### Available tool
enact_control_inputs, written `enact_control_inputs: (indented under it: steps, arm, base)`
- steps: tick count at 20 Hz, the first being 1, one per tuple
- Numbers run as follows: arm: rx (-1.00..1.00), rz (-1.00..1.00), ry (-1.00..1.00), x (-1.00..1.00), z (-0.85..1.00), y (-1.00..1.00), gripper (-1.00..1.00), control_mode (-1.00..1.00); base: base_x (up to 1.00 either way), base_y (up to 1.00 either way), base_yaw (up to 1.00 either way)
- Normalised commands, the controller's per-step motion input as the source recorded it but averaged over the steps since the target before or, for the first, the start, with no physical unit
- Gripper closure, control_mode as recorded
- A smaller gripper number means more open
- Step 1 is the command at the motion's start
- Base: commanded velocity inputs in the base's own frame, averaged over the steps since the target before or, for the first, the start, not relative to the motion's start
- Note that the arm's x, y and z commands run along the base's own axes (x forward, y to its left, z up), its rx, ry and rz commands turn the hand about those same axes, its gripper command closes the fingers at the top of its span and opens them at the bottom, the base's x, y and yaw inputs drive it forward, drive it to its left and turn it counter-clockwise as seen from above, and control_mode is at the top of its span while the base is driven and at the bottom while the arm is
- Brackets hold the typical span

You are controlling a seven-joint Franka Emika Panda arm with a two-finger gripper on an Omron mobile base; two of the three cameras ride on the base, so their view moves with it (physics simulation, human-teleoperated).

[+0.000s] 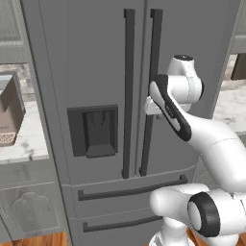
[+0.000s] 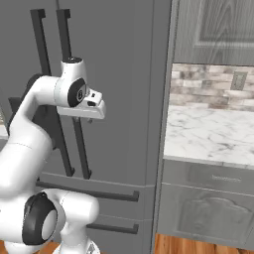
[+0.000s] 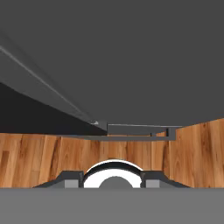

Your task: Take the donut and cupcake from the fridge and place them on the empty tray on the dining counter.

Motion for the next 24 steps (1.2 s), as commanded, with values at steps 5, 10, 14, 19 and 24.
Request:
enact_control_inputs:
  steps: [5, 10, 14, 19, 24]
  arm:
    - [-0.01, 0.0, -0.07, -0.55, -0.03, 0.0, -1.0, -1.0]
    - [0.0, 0.0, -0.12, -0.83, -0.12, 0.0, -1.0, -1.0]
    - [0.0, 0.0, -0.14, -0.65, -0.1, 0.0, -1.0, -1.0]
    - [0.0, 0.0, -0.07, -0.28, -0.06, -0.02, -1.0, -1.0]
    - [0.0, 0.0, 0.0, 0.0, 0.0, 0.0, -1.0, 1.0]
  base:
    - [0.0, 0.0, 0.0]
    - [0.0, 0.0, 0.0]
    - [0.0, 0.0, 0.0]
    - [0.0, 0.0, 0.0]
    - [-0.09, 0.0, 0.0]
